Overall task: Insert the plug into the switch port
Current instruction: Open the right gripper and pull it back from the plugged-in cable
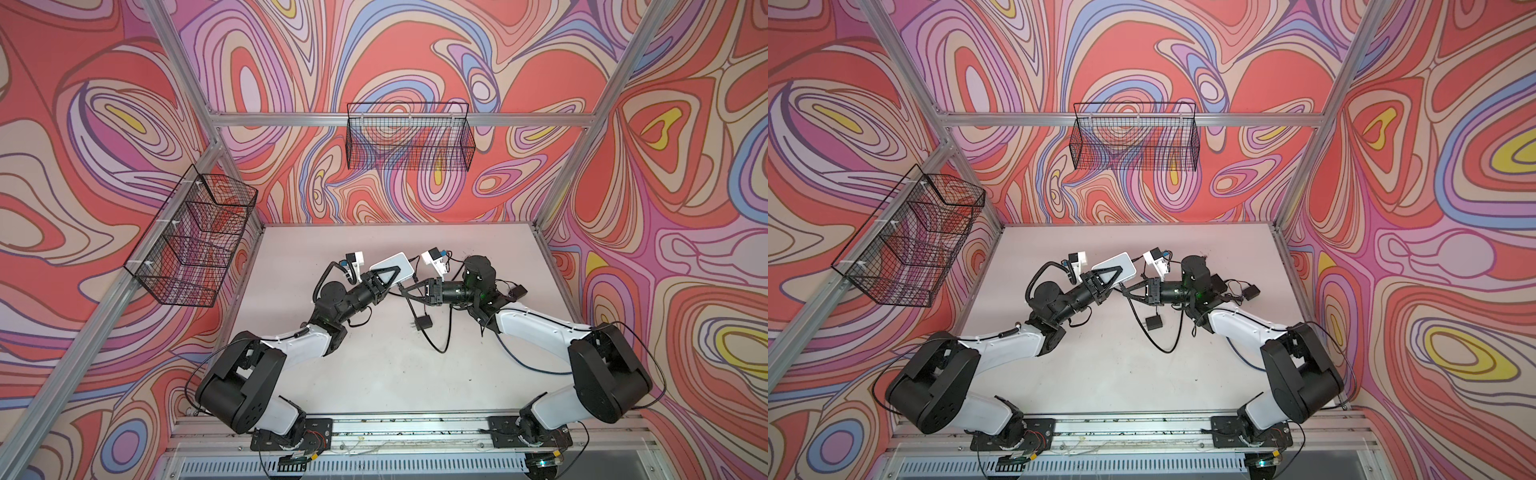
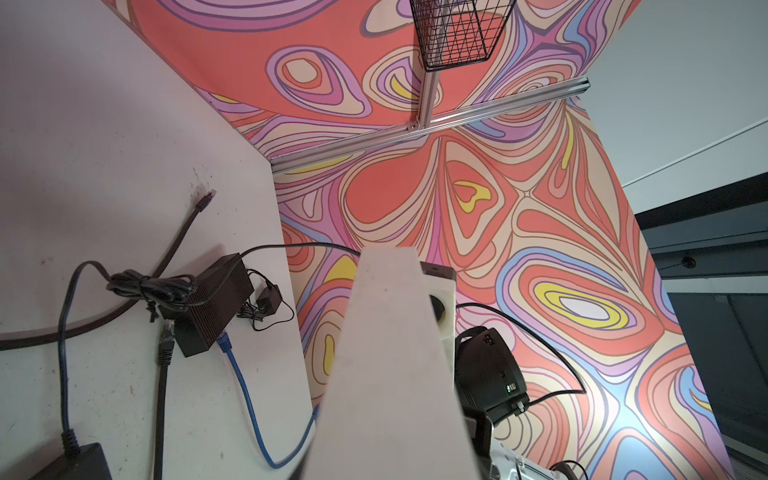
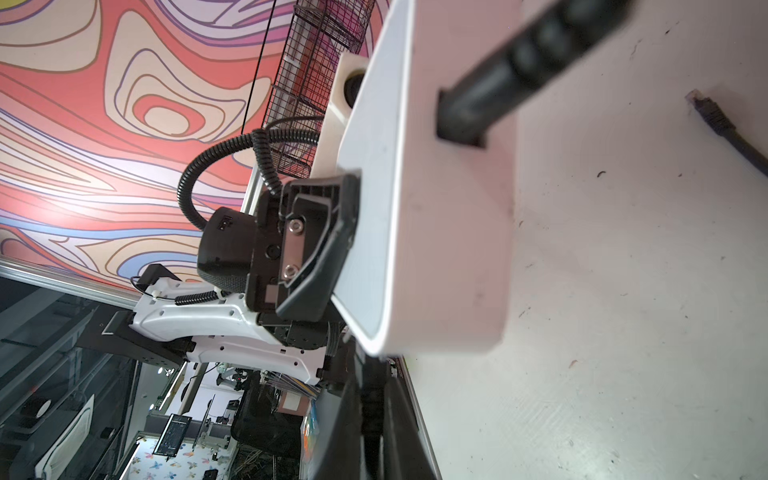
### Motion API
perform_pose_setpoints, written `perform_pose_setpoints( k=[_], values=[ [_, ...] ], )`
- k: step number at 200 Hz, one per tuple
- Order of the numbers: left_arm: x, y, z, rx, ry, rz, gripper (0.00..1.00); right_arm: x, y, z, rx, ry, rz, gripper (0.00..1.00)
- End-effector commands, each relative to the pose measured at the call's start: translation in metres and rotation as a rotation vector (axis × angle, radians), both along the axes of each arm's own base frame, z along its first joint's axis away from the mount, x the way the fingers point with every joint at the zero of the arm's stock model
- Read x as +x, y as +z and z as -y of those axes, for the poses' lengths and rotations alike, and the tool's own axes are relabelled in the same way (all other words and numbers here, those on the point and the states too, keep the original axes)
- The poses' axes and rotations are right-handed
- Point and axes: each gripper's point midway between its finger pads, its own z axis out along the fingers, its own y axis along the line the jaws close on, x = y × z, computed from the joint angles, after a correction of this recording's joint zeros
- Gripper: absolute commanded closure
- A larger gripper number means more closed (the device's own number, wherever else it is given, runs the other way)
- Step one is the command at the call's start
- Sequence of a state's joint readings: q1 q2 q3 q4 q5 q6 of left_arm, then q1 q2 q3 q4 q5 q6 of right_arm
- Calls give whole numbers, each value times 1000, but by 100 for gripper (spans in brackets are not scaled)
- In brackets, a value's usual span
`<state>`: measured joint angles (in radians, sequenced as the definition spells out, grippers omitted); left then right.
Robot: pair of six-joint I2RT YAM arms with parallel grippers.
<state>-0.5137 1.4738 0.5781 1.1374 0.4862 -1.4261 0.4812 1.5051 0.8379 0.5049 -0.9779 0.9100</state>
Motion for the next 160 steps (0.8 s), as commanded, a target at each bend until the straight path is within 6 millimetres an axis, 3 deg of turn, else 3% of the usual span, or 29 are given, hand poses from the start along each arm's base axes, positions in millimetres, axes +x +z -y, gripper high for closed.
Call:
perform_pose_setpoints(
  k=[1,47,51,65,113,160],
  values=[
    [-69,-19,43,58,-344,-28,96,28,72,5,120,-142,261,100],
    [-87,-25,42,94,-411,-14,97,37,84,4,116,-150,261,100],
    [-93,-38,39,109,-416,-43,97,39,84,4,116,-152,257,100],
    [-97,-43,38,121,-424,-51,97,42,86,5,117,-160,252,100],
    [-106,-44,46,125,-467,-53,97,46,87,4,148,-157,256,100],
    [-92,-57,45,155,-405,-96,97,47,80,2,96,-145,231,100]
  ],
)
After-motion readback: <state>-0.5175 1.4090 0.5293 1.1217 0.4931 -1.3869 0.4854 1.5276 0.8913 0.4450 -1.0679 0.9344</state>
